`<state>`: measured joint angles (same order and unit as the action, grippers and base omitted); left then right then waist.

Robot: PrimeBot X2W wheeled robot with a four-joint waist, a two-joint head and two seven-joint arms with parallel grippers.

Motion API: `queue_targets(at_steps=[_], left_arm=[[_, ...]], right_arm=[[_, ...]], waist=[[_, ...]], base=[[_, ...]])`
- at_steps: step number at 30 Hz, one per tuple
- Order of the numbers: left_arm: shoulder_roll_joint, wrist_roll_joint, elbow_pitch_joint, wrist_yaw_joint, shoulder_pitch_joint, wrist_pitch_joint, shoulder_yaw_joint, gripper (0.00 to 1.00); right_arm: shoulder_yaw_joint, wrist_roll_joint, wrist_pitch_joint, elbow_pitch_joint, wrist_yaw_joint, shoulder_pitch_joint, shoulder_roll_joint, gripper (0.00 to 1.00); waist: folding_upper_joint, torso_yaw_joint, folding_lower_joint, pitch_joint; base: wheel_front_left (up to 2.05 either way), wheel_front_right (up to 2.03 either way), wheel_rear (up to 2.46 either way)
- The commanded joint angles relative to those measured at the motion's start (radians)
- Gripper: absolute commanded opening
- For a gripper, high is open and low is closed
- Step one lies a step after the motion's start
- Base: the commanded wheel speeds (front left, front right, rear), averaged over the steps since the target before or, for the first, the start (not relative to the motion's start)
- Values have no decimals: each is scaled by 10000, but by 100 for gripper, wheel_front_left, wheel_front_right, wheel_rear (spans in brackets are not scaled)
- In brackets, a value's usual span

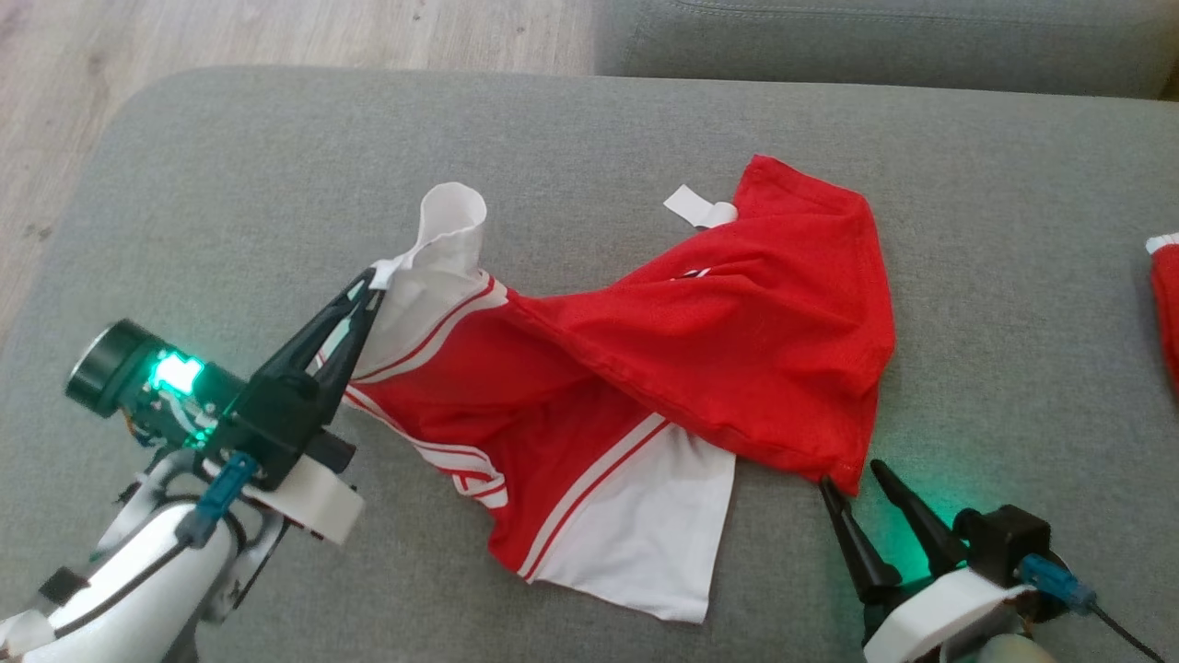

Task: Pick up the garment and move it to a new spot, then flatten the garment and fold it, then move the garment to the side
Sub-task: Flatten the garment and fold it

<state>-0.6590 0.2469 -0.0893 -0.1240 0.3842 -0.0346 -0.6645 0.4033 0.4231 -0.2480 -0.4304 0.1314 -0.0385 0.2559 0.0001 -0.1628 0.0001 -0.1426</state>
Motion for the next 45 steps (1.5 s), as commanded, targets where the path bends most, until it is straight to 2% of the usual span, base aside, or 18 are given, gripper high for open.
queue_targets(at_steps=[1,2,3,4,5,13,19,22,24,29,33,36,41,45], left_arm=[[-265,1,-186,-62,584,56,447,0],[-251,10,-171,-60,592,62,434,0],[-243,11,-158,-60,598,69,421,0],[-235,11,-145,-63,601,74,408,0],[-235,11,-145,-63,601,74,408,0],[-279,71,-89,-150,512,120,395,0],[-367,140,-61,-246,373,225,438,0],[-503,148,-112,-298,393,475,586,0],[-761,164,-161,-229,568,882,832,0],[-1192,544,-399,182,1070,1365,1329,0],[-1390,1018,-557,624,1973,1444,1832,0],[-1297,1432,-559,1047,3027,1469,2160,0],[-649,2223,416,1932,5014,1364,2238,0],[-167,2563,1991,2376,6767,1105,1828,0]], right_arm=[[242,127,-136,122,-7,-310,143,78],[279,164,-136,63,-7,-332,153,66],[301,193,-136,29,-7,-353,163,59],[313,220,-136,9,-7,-366,168,53],[313,220,-136,9,-7,-366,168,53],[330,289,-137,-108,-7,-447,174,0],[279,92,-137,150,-7,-506,304,0],[-284,-197,-137,836,-7,-494,514,0],[-1118,-502,-137,1957,-7,-548,896,0],[-2129,-822,-41,3817,-7,-1117,2102,0],[-2662,-685,774,5310,-7,-2182,2938,0],[-2773,-452,1491,5959,-7,-3209,3577,0],[-2028,149,2373,5460,-7,-5248,4337,0],[-885,775,2616,4090,-7,-7132,4407,0]], waist=[[-1,-54,-1,-1],[-1,-75,-1,0],[-1,-95,-1,3],[-1,-113,-1,5],[-1,-113,-1,5],[-1,-106,-1,65],[-1,9,-1,245],[-1,179,-1,469],[-1,467,-1,800],[-1,1021,-1,1378],[-1,1343,-1,1586],[-1,1494,-1,1572],[-1,1715,-1,1291],[-1,1879,-1,635]], base=[[0,0,0],[0,0,0],[0,0,0],[0,0,0],[0,0,0],[0,0,0],[0,0,0],[0,0,0],[0,0,0],[0,0,0],[0,0,0],[0,0,0],[0,0,0],[0,0,0]])
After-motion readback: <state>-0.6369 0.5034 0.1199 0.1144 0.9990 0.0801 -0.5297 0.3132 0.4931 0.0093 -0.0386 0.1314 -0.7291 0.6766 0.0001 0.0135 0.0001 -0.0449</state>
